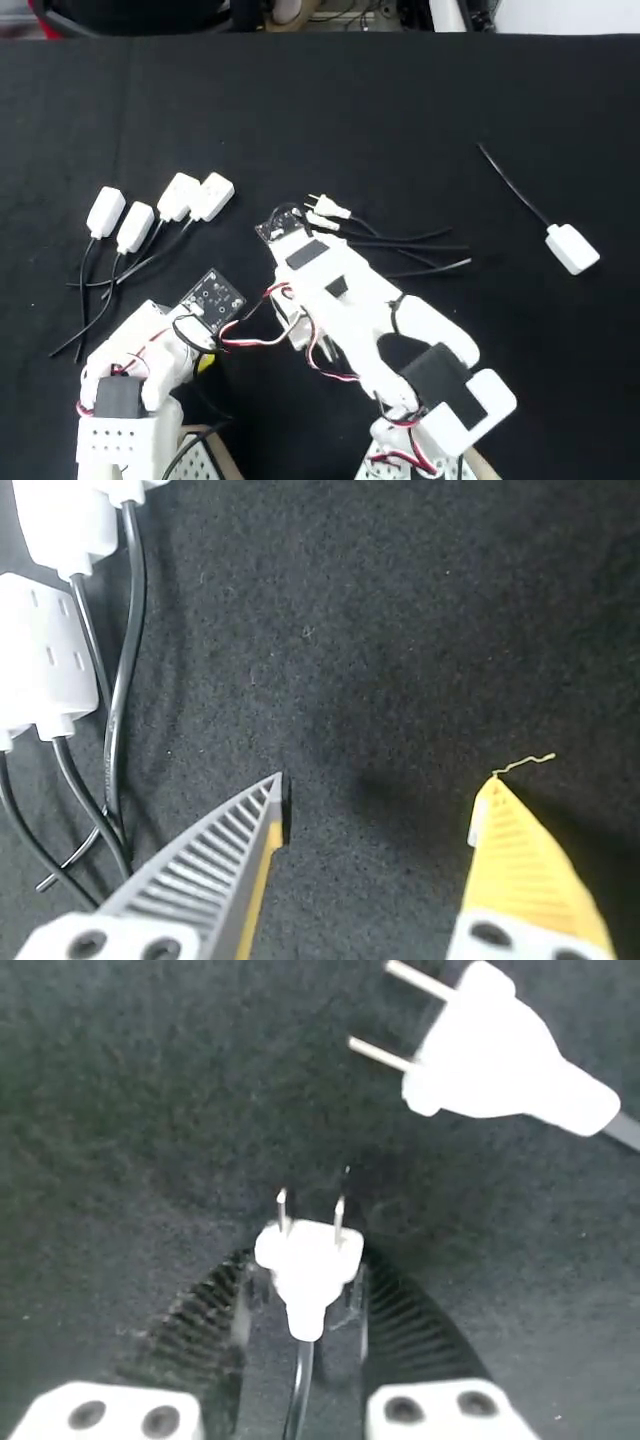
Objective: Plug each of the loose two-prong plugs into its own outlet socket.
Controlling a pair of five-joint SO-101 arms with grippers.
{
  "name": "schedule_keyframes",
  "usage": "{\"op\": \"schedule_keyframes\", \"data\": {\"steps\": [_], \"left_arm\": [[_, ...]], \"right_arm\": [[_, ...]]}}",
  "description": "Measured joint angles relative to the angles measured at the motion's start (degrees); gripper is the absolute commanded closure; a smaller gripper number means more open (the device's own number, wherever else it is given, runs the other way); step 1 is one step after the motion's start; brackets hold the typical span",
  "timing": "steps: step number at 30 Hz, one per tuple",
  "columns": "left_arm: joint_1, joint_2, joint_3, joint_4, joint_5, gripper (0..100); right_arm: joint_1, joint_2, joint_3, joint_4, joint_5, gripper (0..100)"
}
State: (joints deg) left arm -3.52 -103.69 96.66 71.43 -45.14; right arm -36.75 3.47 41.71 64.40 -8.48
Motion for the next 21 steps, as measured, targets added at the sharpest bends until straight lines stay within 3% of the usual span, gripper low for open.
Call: {"op": "schedule_keyframes", "data": {"steps": [8,14,21], "left_arm": [[0.00,0.00,0.00,0.00,0.00,70],[0.00,0.00,0.00,0.00,0.00,70],[0.00,0.00,0.00,0.00,0.00,70]], "right_arm": [[1.58,-7.30,2.37,0.97,-0.09,96.5],[9.76,-23.21,5.80,-2.55,-0.09,98.4],[11.08,-31.12,14.68,-8.35,7.82,98.4]]}}
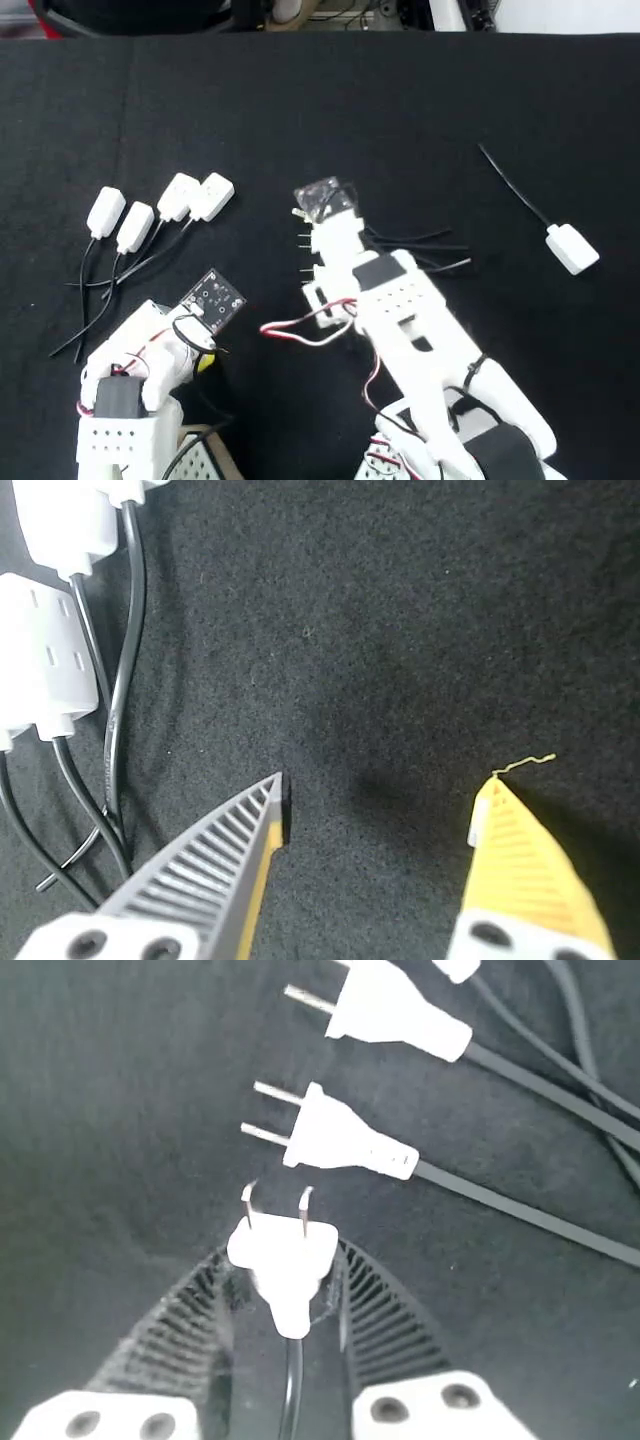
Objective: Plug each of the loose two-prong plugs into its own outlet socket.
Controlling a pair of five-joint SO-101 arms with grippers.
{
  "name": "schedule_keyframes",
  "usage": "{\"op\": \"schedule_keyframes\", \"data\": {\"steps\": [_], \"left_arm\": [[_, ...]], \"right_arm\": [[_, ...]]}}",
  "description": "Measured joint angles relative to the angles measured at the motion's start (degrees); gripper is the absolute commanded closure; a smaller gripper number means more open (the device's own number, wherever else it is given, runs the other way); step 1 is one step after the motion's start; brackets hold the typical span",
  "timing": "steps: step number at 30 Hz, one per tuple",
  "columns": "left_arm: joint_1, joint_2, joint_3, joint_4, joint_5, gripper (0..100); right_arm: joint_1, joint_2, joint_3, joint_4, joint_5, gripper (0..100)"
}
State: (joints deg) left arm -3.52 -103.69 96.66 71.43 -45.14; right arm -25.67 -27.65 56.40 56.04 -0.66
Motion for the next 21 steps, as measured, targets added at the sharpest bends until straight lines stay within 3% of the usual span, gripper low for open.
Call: {"op": "schedule_keyframes", "data": {"steps": [3,7,9,12,18,21], "left_arm": [[0.00,0.00,0.00,0.00,0.00,70],[0.00,0.00,0.00,0.00,0.00,70],[0.00,0.00,0.00,0.00,0.00,70],[0.00,0.00,0.00,0.00,0.00,70],[0.00,0.00,0.00,0.00,0.00,70],[0.00,0.00,0.00,0.00,0.00,70]], "right_arm": [[-1.32,0.00,2.20,-0.53,7.91,98.5],[-2.55,-0.53,2.29,2.64,25.76,98.4],[-2.64,-0.53,2.29,2.73,30.86,98.3],[-2.55,-0.53,2.46,1.23,31.91,96.4],[-2.55,-0.53,2.99,0.09,32.44,77.7],[-2.55,-0.53,2.99,0.09,32.53,75.9]]}}
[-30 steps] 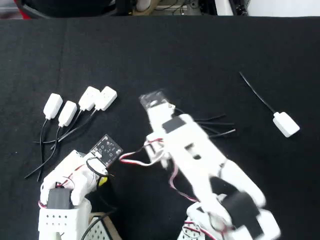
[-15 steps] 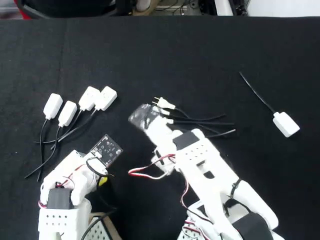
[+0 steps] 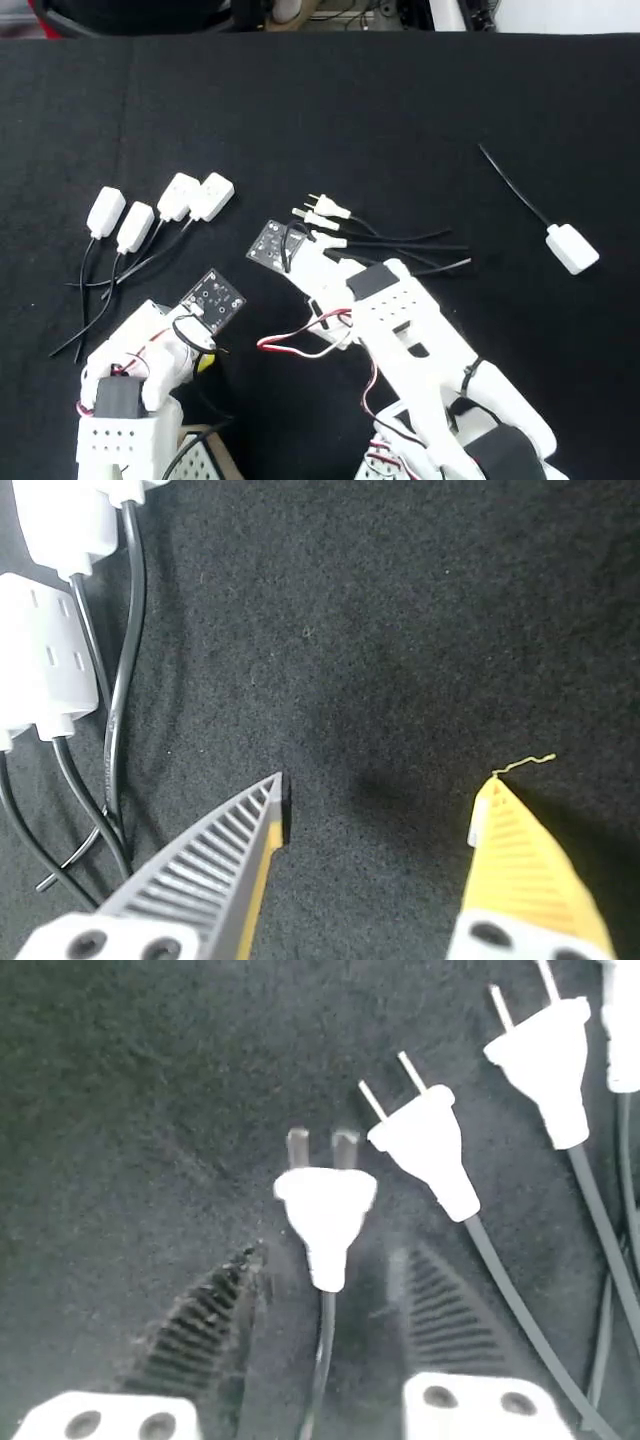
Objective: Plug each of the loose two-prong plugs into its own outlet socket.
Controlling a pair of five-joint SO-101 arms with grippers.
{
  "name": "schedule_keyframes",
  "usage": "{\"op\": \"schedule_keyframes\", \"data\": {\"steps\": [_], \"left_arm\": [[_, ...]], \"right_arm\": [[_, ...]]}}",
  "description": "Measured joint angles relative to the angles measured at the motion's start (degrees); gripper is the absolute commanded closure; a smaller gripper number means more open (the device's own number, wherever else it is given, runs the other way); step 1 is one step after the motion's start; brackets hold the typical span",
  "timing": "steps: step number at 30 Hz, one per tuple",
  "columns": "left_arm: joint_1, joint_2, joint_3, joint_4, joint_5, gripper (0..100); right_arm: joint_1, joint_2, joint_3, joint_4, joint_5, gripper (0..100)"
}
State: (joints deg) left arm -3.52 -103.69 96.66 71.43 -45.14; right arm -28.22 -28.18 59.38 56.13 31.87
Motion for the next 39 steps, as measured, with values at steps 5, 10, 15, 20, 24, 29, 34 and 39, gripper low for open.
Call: {"op": "schedule_keyframes", "data": {"steps": [5,10,15,20,24,29,34,39], "left_arm": [[0.00,0.00,0.00,0.00,0.00,70],[0.00,0.00,0.00,0.00,0.00,70],[0.00,0.00,0.00,0.00,0.00,70],[0.00,0.00,0.00,0.00,0.00,70],[0.00,0.00,0.00,0.00,0.00,70],[0.00,0.00,0.00,0.00,0.00,70],[0.00,0.00,0.00,0.00,0.00,70],[0.00,0.00,0.00,0.00,0.00,70]], "right_arm": [[0.00,-0.09,0.44,0.00,0.79,75.8],[0.00,-0.35,0.70,-0.18,1.32,75.9],[-0.09,-0.44,1.67,-4.75,0.70,84.1],[2.11,-0.44,2.29,-7.82,-1.58,92.0],[2.90,-0.44,2.29,-8.00,-1.58,83.8],[2.90,-0.53,2.29,-5.19,-1.58,82.2],[2.90,-3.16,2.29,0.70,0.79,82.2],[2.55,-5.63,2.29,2.29,4.92,82.0]]}}
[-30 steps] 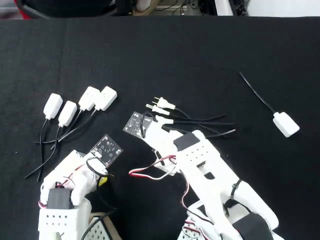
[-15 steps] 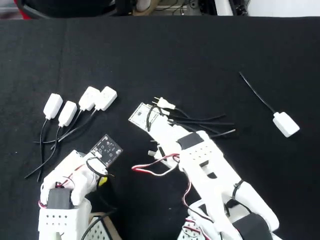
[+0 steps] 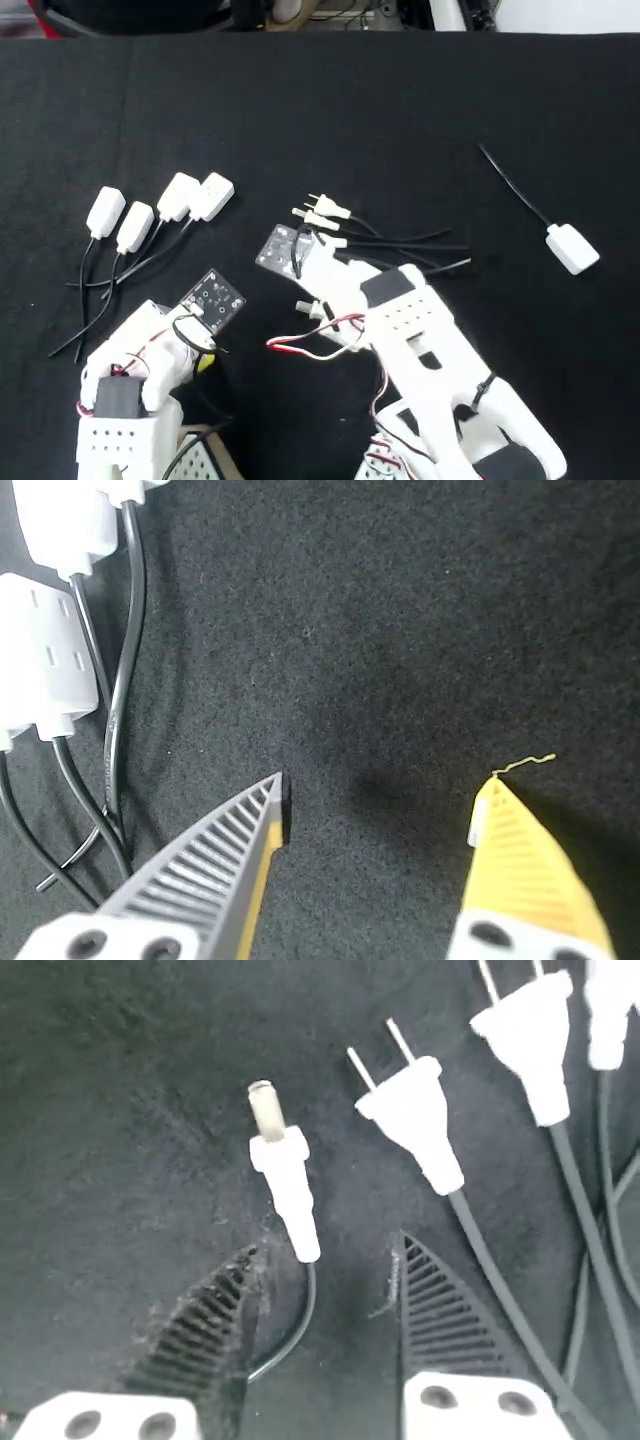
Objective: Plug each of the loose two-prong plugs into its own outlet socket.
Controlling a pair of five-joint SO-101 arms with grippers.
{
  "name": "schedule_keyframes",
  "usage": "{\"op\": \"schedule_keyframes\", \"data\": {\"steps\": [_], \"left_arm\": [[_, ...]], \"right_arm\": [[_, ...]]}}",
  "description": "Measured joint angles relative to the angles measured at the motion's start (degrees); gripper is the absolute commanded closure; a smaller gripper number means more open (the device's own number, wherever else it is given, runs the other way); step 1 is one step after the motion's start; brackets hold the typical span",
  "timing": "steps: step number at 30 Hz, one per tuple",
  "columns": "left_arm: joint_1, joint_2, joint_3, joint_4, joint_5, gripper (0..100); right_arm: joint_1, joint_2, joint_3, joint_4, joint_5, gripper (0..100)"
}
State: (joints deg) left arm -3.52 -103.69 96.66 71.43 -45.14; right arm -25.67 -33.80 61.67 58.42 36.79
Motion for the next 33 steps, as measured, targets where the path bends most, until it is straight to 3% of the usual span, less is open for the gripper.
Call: {"op": "schedule_keyframes", "data": {"steps": [8,33], "left_arm": [[0.00,0.00,0.00,0.00,0.00,70],[0.00,0.00,0.00,0.00,0.00,70]], "right_arm": [[-7.21,0.00,1.93,-5.89,0.79,81.9],[-5.36,3.60,5.80,-12.04,2.64,82.2]]}}
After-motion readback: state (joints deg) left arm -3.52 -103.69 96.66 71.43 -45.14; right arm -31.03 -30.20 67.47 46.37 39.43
